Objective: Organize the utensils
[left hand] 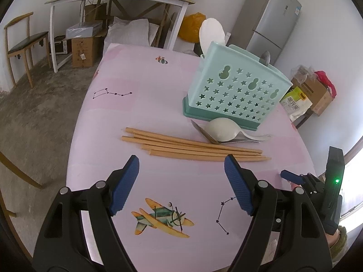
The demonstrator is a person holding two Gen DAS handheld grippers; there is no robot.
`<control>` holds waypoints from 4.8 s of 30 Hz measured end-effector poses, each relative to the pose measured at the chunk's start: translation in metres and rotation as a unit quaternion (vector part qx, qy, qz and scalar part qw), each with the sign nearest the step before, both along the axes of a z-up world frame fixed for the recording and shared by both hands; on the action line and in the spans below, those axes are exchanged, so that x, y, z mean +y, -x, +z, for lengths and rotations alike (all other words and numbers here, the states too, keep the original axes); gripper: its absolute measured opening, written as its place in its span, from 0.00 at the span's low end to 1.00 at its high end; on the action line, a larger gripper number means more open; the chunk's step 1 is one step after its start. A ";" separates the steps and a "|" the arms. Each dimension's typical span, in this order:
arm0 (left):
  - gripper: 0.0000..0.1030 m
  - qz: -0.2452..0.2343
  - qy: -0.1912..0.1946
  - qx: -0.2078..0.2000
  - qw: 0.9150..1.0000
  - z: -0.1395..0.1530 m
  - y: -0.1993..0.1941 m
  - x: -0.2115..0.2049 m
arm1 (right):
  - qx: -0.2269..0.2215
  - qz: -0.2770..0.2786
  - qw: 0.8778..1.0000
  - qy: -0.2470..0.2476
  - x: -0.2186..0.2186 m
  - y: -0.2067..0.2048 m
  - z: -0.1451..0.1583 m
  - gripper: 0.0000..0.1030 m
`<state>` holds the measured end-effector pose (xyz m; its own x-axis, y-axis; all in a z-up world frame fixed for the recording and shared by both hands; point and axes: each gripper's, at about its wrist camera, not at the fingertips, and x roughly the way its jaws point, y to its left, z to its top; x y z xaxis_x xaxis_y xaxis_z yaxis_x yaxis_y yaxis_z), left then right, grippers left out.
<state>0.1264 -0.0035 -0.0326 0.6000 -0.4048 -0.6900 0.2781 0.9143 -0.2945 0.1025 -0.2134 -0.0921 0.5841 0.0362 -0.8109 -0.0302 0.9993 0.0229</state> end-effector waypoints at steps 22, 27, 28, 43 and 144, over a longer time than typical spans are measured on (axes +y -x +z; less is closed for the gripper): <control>0.71 -0.084 -0.025 -0.081 0.993 0.026 -0.022 -0.049 | -0.024 -0.008 1.000 -0.001 -0.004 0.004 -0.001 0.94; 0.71 -0.147 -0.066 -0.085 0.983 0.021 -0.036 -0.083 | -0.030 -0.011 1.000 -0.002 -0.004 0.006 -0.002 0.94; 0.71 -0.156 -0.072 -0.083 0.982 0.019 -0.037 -0.088 | -0.030 -0.011 0.999 -0.002 -0.004 0.006 -0.002 0.94; 0.53 -0.217 -0.171 -0.010 0.961 -0.023 -0.075 -0.146 | -0.037 -0.014 0.999 -0.002 -0.002 0.005 -0.002 0.94; 0.03 0.148 0.041 -0.090 0.984 0.034 -0.012 0.131 | -0.085 0.108 0.989 0.050 0.126 -0.104 0.023 0.18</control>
